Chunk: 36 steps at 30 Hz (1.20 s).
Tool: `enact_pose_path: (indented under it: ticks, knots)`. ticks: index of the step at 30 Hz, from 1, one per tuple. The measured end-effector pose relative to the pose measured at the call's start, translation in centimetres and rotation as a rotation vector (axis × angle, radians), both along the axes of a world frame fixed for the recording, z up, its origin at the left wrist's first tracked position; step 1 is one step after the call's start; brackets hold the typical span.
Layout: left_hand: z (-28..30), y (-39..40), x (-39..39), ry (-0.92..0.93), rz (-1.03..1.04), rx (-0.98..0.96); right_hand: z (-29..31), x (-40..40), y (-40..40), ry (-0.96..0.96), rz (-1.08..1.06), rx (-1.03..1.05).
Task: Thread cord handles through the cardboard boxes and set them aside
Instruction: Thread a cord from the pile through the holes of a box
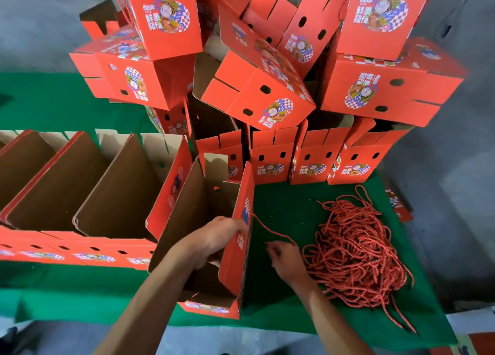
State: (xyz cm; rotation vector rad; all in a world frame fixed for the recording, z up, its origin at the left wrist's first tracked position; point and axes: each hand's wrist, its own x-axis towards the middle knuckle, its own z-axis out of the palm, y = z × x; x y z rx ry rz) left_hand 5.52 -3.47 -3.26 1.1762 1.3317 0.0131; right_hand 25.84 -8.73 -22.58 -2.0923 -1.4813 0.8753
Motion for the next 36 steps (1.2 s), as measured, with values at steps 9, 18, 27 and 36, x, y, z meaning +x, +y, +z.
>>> enact_pose_path:
  ticks: [9,18,27,36]
  knots:
    - [-0.5,-0.9,-2.3,-0.079,0.087,-0.074,-0.9,-1.5,1.7,-0.477,0.154,-0.06]
    - [-0.4,-0.9,-4.0,-0.162,0.091,-0.06,2.1,-2.9,-1.2,0.026,0.039,0.069]
    - [-0.2,0.5,-5.3,-0.231,0.106,-0.022,8.2,-5.7,-4.8,0.557,0.07,0.324]
    - [0.0,0.3,-6.0,-0.155,0.082,0.017,8.6,-6.4,-4.8,0.475,0.114,0.283]
